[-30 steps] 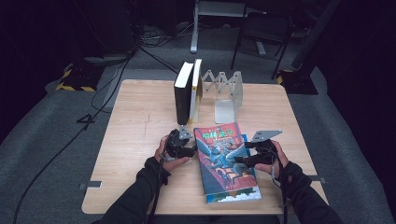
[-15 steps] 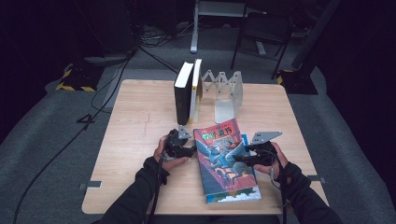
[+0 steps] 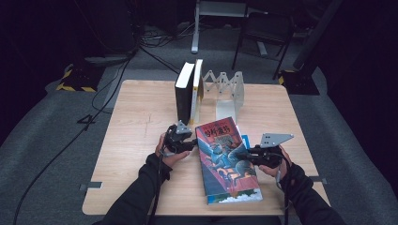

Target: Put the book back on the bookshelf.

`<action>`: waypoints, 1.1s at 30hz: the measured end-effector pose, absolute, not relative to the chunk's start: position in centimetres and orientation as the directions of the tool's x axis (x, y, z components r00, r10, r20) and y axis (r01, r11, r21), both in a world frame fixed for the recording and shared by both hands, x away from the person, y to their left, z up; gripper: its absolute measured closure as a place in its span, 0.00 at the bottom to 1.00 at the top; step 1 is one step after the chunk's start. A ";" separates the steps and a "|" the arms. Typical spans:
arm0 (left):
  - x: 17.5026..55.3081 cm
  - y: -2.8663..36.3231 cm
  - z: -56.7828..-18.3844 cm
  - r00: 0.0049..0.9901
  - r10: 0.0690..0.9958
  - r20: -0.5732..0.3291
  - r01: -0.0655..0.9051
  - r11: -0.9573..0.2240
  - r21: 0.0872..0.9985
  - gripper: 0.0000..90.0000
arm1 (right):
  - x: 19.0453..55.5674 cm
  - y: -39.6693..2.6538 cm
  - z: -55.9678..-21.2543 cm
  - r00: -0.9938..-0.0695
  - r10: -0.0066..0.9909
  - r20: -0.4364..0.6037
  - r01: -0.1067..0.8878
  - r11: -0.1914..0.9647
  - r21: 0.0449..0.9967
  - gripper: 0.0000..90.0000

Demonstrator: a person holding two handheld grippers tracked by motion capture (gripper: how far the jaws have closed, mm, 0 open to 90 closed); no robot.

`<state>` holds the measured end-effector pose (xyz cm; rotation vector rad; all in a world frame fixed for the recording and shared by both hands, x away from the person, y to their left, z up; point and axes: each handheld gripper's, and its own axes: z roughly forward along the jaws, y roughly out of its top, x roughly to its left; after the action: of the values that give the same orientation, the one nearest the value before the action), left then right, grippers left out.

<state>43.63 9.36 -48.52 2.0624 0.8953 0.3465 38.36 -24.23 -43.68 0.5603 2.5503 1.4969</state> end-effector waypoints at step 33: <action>42.8 13.0 -45.3 0.719 0.674 -0.170 0.486 -0.313 0.816 0.46 | 36.4 -24.2 -42.7 -0.897 0.440 -0.042 0.120 0.335 0.935 0.98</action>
<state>42.79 13.05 -45.33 1.9766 0.8876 0.2499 36.39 -24.24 -42.68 0.5015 2.3153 1.5837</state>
